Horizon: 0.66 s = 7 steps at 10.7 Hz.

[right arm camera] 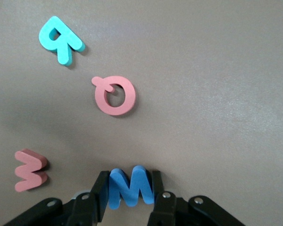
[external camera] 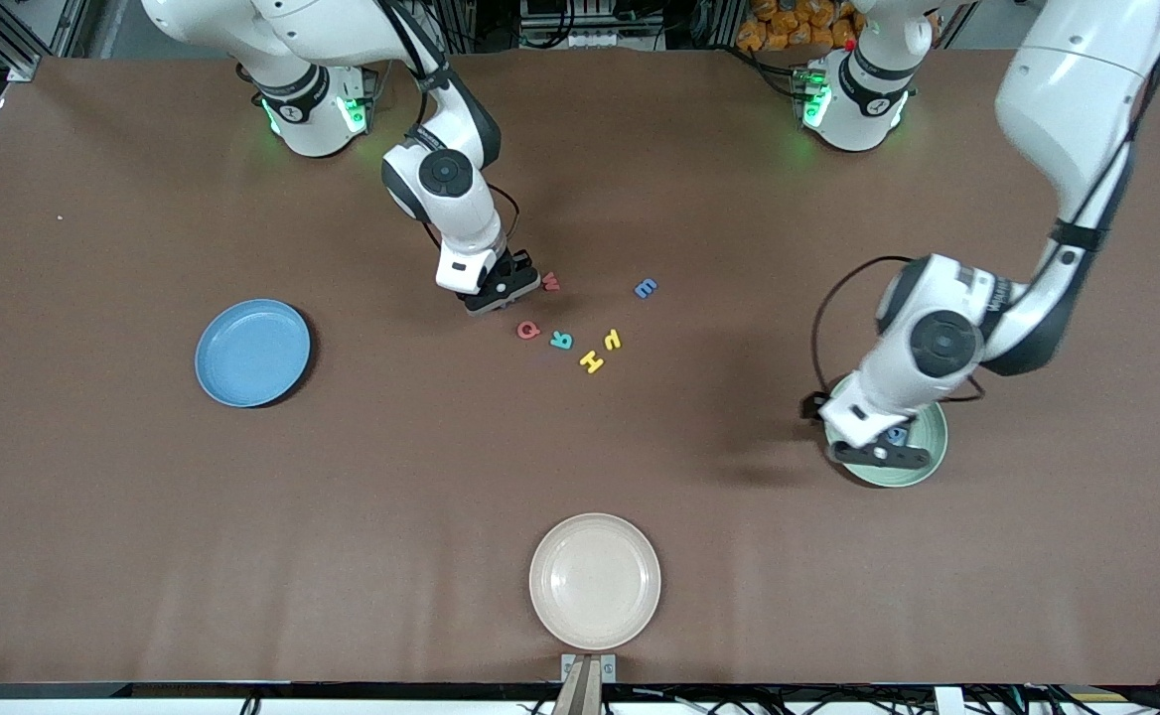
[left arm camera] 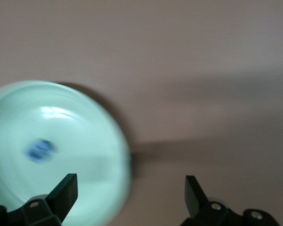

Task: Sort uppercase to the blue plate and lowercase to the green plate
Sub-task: 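Release the g on the green plate while the right gripper carries M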

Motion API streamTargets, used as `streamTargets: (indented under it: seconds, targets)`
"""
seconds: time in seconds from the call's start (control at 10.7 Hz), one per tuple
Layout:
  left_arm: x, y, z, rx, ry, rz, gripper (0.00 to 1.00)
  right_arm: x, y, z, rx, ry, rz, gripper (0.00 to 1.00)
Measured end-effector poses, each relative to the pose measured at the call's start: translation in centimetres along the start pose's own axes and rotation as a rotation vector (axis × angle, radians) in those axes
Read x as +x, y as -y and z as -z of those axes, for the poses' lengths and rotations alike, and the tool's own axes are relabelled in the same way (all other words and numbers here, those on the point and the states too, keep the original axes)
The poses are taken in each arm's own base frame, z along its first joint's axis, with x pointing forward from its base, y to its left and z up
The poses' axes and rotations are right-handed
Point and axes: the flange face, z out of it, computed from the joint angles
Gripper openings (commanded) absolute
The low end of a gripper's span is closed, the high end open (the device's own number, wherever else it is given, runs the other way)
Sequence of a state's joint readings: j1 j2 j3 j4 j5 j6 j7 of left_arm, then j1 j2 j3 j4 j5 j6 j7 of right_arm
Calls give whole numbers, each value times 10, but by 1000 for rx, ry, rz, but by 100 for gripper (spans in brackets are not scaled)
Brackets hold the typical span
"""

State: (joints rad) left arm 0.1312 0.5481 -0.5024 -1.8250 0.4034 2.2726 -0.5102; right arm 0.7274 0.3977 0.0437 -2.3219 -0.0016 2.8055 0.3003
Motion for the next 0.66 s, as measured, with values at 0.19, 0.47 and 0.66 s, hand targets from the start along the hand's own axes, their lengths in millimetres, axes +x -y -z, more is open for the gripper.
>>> streamTargets:
  seconds: [0.19, 0.47, 0.66]
  targets:
    - [-34, -99, 20, -26, -5, 117, 100, 0, 0, 0, 0, 0, -1, 27]
    - [-80, -189, 31, -50, 4, 335, 100, 4, -12, 0, -2, 0, -3, 26]
    - [-100, -216, 27, -48, 24, 416, 100, 13, -47, 1, -13, 22, 9, 25]
